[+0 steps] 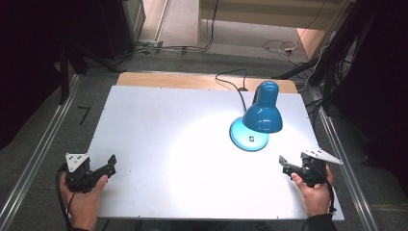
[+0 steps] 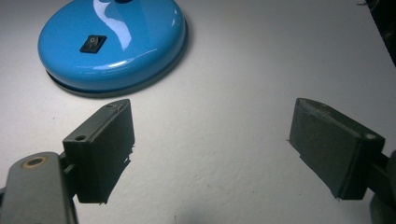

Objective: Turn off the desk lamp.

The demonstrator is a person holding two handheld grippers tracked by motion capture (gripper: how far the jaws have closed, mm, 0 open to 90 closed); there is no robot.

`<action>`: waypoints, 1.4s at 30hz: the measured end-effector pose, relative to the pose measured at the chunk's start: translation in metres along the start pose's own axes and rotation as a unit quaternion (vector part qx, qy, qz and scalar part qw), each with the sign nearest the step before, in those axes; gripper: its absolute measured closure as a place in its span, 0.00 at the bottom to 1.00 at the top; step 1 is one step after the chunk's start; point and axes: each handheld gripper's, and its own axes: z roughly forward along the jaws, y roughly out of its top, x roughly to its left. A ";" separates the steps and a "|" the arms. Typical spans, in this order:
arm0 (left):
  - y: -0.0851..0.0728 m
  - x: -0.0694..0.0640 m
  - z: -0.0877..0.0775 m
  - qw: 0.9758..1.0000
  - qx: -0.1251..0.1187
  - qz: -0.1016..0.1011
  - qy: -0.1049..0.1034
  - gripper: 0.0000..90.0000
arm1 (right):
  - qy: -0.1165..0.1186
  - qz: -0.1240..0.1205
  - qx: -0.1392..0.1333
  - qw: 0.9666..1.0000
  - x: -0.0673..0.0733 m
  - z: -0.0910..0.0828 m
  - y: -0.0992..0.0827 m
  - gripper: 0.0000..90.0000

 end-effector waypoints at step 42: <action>-0.001 0.001 0.000 1.000 0.002 0.000 -0.001 0.16 | 0.025 -0.029 -0.002 0.999 0.033 0.024 0.018 0.19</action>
